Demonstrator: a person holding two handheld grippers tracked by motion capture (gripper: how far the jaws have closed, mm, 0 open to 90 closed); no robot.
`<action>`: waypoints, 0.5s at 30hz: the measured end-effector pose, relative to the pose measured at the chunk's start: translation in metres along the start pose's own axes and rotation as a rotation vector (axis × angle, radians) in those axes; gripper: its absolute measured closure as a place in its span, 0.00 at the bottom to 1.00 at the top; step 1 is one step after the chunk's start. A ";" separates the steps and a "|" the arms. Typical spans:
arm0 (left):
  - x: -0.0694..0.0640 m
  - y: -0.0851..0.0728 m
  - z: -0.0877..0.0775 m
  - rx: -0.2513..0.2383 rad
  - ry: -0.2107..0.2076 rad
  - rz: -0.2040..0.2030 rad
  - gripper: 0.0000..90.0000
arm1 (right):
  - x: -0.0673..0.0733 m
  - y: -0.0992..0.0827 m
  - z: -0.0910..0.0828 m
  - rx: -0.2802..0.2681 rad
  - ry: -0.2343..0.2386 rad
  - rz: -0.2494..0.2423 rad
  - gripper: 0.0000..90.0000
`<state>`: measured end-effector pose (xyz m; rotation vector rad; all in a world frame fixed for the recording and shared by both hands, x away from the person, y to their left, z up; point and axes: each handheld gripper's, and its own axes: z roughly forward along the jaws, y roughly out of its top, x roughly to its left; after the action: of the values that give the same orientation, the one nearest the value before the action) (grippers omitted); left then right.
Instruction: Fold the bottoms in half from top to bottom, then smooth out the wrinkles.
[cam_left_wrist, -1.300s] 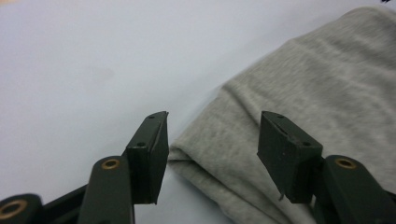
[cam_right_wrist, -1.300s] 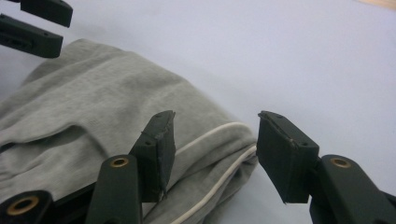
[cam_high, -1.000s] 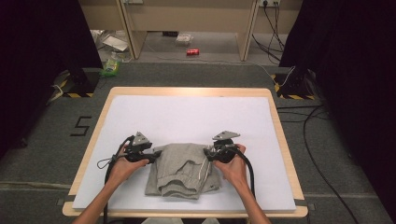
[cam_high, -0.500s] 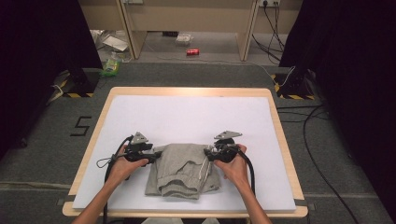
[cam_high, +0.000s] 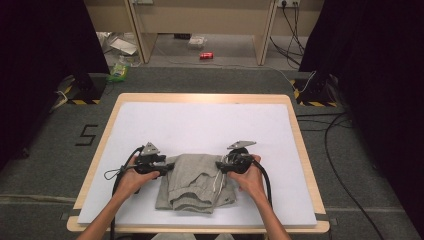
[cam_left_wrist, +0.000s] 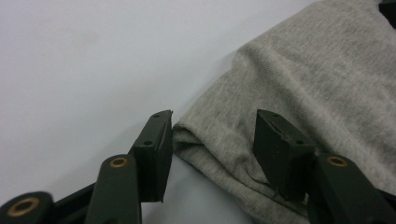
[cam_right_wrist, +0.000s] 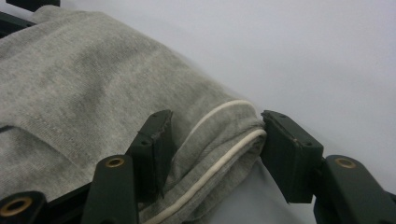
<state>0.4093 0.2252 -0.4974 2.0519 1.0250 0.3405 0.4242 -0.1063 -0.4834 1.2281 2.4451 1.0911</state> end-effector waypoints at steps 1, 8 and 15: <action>0.000 0.000 0.000 0.000 -0.001 0.000 0.52 | -0.001 0.000 0.000 -0.001 0.001 -0.002 0.51; -0.001 -0.001 0.000 -0.009 -0.013 0.004 0.60 | -0.002 0.000 0.001 -0.002 0.006 0.008 0.52; -0.003 -0.001 0.000 -0.021 -0.049 -0.006 0.81 | -0.001 0.000 0.000 -0.010 -0.005 0.013 0.61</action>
<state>0.4069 0.2233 -0.4984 2.0285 0.9938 0.2944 0.4248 -0.1071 -0.4838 1.2442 2.4281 1.1009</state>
